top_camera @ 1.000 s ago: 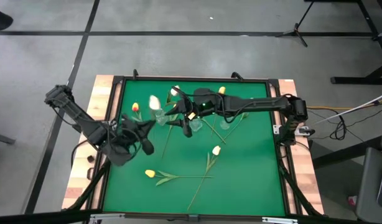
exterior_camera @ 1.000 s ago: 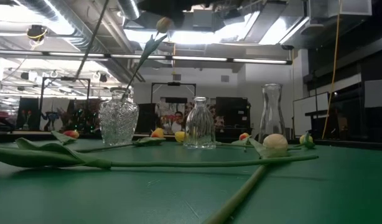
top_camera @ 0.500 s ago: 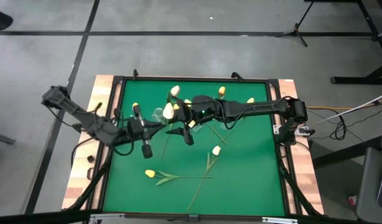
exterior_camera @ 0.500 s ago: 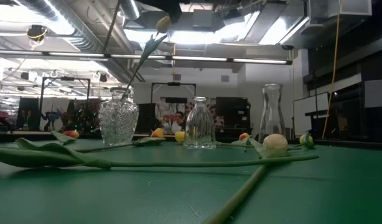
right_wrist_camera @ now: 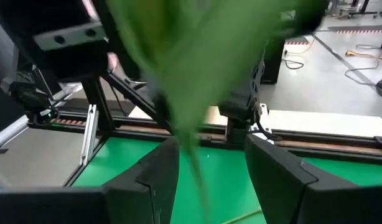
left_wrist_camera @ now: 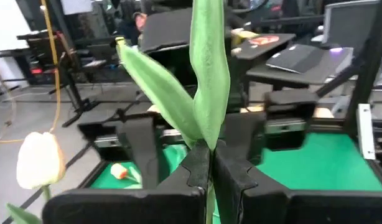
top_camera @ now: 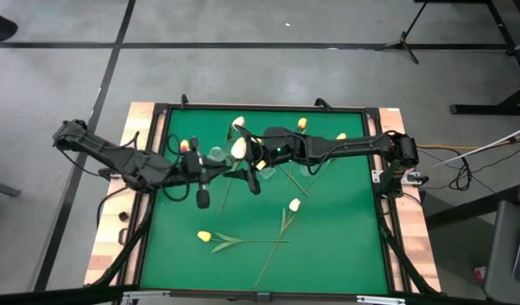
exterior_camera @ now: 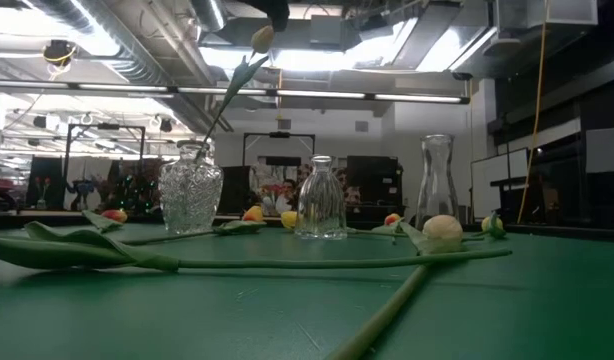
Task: Sort flowers into vase by color
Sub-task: Put the left light yellow flower into the left transparent vase
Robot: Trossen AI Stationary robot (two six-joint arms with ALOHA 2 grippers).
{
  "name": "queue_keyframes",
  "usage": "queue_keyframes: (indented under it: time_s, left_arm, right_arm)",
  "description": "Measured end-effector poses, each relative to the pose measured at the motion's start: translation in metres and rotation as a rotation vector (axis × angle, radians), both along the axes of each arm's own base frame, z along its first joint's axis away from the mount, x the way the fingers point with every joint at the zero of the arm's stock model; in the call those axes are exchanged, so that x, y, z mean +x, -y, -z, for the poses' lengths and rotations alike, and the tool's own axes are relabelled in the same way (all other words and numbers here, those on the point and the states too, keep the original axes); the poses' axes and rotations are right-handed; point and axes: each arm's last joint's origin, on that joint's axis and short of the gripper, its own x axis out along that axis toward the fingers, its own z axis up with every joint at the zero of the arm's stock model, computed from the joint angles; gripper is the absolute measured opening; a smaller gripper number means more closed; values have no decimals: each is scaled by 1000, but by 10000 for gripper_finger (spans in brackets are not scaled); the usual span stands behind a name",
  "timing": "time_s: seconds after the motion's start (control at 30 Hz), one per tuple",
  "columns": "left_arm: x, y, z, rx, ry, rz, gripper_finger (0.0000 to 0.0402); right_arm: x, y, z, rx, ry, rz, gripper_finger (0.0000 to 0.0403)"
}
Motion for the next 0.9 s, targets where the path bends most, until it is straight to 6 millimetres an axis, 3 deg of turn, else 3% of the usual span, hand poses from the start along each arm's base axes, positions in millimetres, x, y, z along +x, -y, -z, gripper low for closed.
queue_keyframes:
  time_s: [0.47, 0.6, 0.9]
  left_arm:
    - [1, -3, -1, -3, 6, -14, 6]
    - [1, -3, -1, -3, 6, -13, 6]
    - [1, -3, 0, -21, 11, -17, 6]
  right_arm:
    - [0, 1, 3, -1, -30, 28, 176]
    - [-1, 1, 4, -2, -45, 42, 137]
    - [-1, 1, 5, -7, -51, 51, 10]
